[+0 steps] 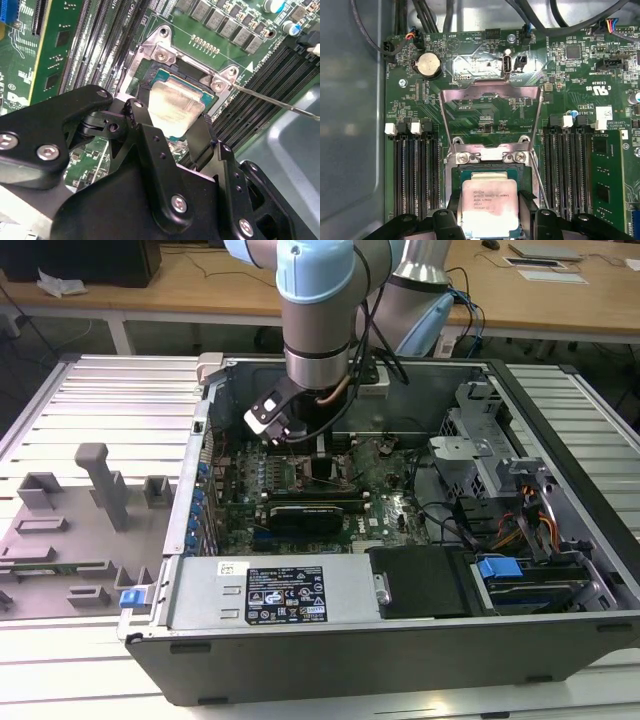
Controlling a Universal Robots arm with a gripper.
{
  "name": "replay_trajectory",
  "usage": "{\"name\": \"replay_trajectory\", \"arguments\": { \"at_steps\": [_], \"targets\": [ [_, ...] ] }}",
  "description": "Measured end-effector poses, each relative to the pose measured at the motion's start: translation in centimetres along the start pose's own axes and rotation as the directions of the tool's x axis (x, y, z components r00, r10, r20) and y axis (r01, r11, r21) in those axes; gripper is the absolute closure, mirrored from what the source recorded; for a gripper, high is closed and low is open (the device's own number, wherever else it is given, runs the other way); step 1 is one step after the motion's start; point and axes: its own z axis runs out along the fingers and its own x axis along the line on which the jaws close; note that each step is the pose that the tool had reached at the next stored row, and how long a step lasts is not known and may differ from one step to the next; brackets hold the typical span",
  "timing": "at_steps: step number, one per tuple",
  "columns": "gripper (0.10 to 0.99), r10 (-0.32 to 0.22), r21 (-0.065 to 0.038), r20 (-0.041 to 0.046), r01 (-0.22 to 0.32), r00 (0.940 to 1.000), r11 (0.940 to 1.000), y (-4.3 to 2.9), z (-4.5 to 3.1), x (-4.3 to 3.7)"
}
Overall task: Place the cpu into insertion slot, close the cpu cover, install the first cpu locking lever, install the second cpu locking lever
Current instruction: 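Place the cpu into insertion slot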
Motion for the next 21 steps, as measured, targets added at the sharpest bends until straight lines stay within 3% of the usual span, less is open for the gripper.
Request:
{"name": "replay_trajectory", "arguments": {
  "at_steps": [9,14,21],
  "targets": [
    [0.549,0.000,0.000,0.0000,0.000,1.0000,1.0000,0.01,-0.02,0.00],
    [0.549,-0.002,-0.001,0.0246,0.002,0.9997,1.0000,0.01,-0.11,0.01],
    [0.549,-0.002,-0.001,0.0256,0.002,0.9997,1.0000,0.10,-0.08,0.02]
  ]
}}
